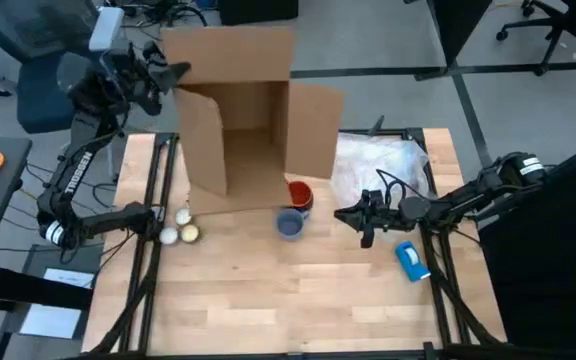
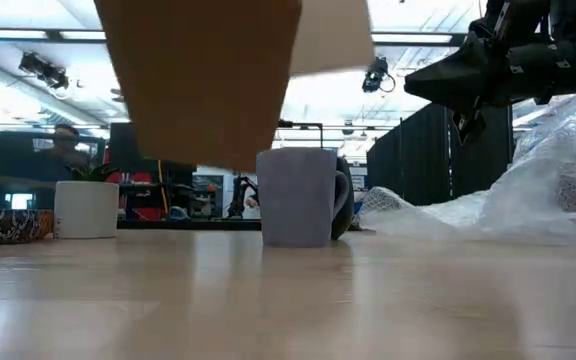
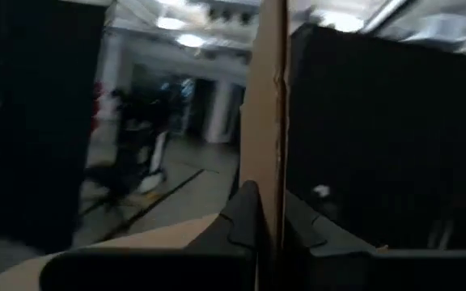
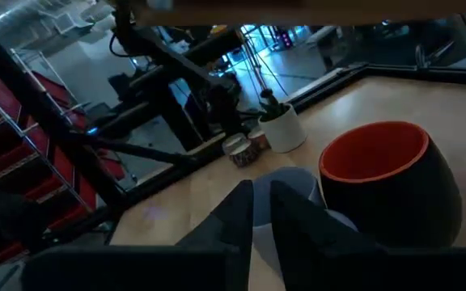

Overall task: Wrap mug
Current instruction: Prepare the box

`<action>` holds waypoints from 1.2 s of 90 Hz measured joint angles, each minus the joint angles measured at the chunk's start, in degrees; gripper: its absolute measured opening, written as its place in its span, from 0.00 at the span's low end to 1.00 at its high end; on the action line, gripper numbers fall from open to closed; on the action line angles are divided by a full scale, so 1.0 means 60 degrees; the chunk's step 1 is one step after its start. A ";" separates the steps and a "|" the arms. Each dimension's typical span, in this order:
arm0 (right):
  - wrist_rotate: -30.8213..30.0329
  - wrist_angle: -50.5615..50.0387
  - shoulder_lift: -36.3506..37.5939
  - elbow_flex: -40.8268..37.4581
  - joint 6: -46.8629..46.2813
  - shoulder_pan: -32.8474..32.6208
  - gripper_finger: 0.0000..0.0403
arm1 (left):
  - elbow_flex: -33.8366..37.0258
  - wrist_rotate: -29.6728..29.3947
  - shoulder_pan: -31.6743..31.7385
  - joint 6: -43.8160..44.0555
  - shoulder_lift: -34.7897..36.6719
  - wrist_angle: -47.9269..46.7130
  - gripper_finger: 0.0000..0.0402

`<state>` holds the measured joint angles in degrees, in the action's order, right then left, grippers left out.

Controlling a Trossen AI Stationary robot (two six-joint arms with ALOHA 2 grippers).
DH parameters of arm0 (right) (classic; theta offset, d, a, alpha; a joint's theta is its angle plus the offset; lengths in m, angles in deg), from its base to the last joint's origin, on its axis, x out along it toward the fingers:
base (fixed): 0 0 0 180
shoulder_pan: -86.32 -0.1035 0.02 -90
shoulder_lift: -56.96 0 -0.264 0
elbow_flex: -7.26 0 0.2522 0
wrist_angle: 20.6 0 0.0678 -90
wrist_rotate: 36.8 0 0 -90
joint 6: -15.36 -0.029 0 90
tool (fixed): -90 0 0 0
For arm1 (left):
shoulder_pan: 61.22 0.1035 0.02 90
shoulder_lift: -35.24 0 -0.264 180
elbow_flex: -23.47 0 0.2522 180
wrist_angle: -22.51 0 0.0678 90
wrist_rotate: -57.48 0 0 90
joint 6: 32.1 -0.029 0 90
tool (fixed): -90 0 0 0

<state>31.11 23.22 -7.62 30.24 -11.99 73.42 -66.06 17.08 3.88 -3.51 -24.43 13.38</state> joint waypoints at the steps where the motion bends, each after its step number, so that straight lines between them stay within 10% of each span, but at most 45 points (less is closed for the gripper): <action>1: -0.0001 0.0000 0.0001 0.0000 0.0000 0.0000 0.05 | 0.0022 -0.0026 0.0000 -0.0008 -0.0018 -0.0038 0.00; 108: -0.0171 -0.0149 -0.0003 -0.0001 -0.0033 0.0000 0.05 | 0.1273 0.0187 0.1073 -0.0484 -0.0107 0.0173 0.00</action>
<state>30.09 22.32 -7.64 30.23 -12.19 73.42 -58.42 18.20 10.32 -6.41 -25.07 14.42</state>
